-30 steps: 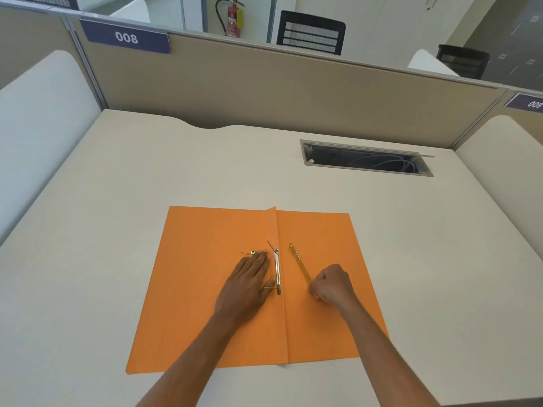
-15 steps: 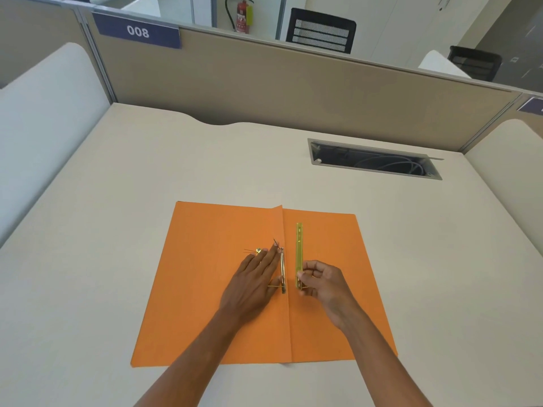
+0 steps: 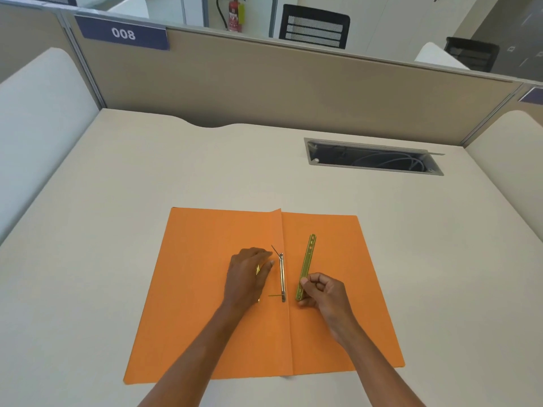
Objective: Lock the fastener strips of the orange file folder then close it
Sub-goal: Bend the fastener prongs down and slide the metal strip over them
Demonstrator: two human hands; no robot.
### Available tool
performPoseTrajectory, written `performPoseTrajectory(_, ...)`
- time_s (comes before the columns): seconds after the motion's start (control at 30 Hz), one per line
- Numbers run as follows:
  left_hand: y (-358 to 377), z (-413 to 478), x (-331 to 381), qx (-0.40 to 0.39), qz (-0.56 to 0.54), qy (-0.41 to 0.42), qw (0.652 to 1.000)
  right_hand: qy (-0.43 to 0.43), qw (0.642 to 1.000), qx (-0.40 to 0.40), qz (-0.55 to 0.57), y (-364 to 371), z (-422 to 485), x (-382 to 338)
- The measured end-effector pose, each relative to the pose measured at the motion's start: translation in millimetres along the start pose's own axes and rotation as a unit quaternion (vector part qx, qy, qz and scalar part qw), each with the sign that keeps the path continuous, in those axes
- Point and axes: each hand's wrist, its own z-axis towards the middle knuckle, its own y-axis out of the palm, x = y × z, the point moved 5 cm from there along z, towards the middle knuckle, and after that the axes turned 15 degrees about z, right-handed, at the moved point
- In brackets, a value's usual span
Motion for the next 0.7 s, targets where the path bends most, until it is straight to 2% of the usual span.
performPoseTrajectory(0.1, 0.7, 3.7, 13.6, 0.033, 0.041, 0.038, 0.998, -0.003, 1.000, -0.004, -0.001, -0.5, 2.7, 1.8)
performPoseTrajectory(0.23, 0.3, 6.3, 19.5, 0.052, 0.061, 0.039, 0.996, 0.001, 1.000, -0.016, -0.008, -0.1, 5.4, 4.0)
performPoseTrajectory(0.4, 0.4, 7.6, 20.8, 0.021, 0.103, 0.053, 0.993, 0.007, 0.999, -0.034, -0.023, 3.5, 7.9, 3.6)
performPoseTrajectory(0.7, 7.2, -5.2, 13.4, 0.014, 0.069, 0.062, 0.996, 0.009, 0.998, -0.052, -0.034, 4.4, 6.2, -2.2)
